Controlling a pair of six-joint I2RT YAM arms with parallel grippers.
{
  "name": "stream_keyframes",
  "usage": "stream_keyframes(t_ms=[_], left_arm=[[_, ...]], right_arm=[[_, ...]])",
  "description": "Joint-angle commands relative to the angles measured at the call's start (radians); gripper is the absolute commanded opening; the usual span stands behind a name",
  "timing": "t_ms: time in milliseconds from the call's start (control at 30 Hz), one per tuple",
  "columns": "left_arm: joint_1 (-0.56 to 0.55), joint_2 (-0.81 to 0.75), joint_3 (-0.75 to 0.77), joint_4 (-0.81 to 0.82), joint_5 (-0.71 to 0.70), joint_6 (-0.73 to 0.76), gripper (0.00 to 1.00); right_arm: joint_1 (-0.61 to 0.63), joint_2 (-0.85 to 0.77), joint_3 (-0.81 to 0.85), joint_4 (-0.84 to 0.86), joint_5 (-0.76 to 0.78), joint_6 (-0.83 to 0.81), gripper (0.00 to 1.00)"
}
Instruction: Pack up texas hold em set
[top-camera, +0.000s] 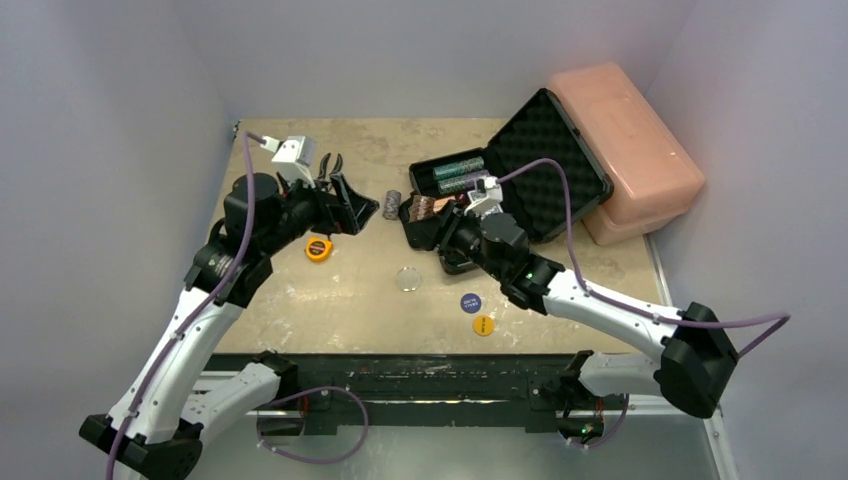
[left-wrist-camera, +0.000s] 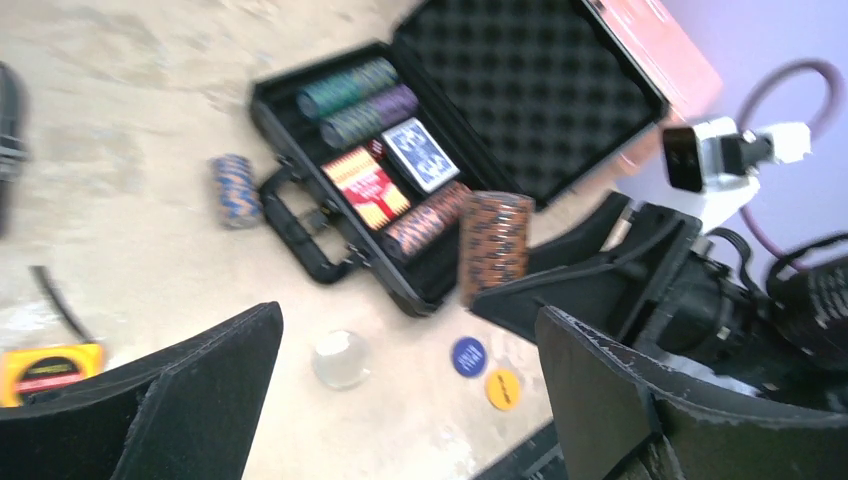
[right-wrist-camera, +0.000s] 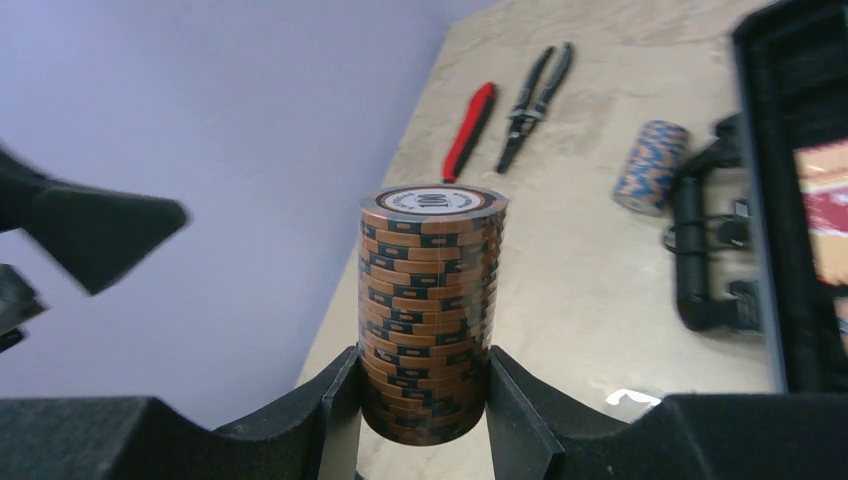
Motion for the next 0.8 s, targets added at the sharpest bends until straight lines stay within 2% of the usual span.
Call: stream_keyframes(t_ms=[0,133,333,467,667,767], left_arm=[[-0.004,-0.083,-0.008,-0.007,-0.252,0.062,0.98],[-0.004,-0.130,-0.020,-0.011,-0.437,0.103,0.98],[-0.003,-0.168,-0.015,-0.043,-0.580,0.137,0.96],[-0.002,-0.178,-0.020,-0.058,-0.637,0.140,0.95],[-0.002,-0.176,-0.019,-0.062,-0.636,0.140,0.95],[-0.002,-0.176,-0.016,-0.070,-0.634,0.138,0.94]], right_arm=[[0.003,-0.109,-0.016,-0.131,0.264,0.058,0.00],[0.003,-0.145,-0.010,-0.305,0.398,0.163,0.00],[0.003,-0.103,0.096,-0.627,0.542,0.355,0.00],[0.003,-0.065,0.117,-0.677,0.554,0.413,0.00],[0.002,-0.016,0.138,-0.691,0.569,0.476,0.00],[0.000,0.036,0.190,-0.755,0.574,0.524,0.00]])
